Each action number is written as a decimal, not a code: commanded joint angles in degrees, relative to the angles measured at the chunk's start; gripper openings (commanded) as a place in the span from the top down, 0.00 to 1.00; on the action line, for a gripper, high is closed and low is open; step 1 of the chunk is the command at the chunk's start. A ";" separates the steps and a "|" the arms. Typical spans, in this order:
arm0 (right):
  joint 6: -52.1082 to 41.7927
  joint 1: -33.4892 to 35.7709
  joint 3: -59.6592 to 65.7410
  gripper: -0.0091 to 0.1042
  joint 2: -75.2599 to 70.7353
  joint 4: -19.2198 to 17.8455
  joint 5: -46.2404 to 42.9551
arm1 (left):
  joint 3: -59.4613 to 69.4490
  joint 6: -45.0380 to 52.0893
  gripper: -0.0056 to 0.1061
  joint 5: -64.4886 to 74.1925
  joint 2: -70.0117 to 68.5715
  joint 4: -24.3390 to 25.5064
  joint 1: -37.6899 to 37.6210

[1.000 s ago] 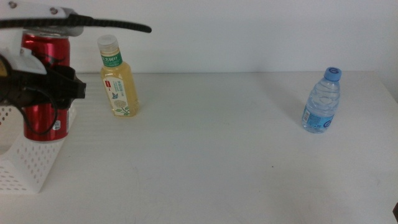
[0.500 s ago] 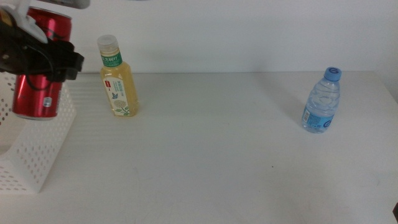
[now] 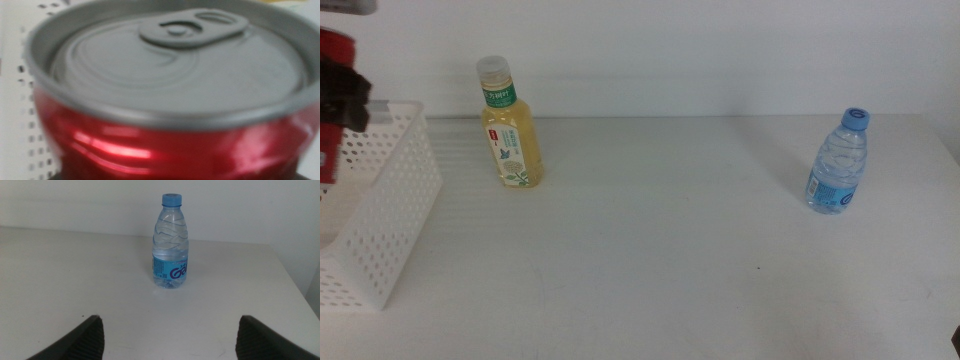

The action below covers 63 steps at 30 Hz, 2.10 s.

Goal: Use arms to grab the bottles and put them into the dustbin to the left of the table.

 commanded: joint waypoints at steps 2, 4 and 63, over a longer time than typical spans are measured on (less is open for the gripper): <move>-0.72 -0.37 -0.46 0.30 -1.53 0.00 -4.40 | -5.83 2.84 0.99 -1.60 0.98 -2.02 3.10; -0.72 -0.37 -0.46 0.30 -1.53 0.00 -4.40 | -7.73 3.69 0.99 -1.04 3.37 -2.55 4.68; -0.72 -0.37 -0.46 0.30 -1.53 0.00 -4.40 | -7.02 1.29 0.14 -4.45 4.79 -7.23 4.29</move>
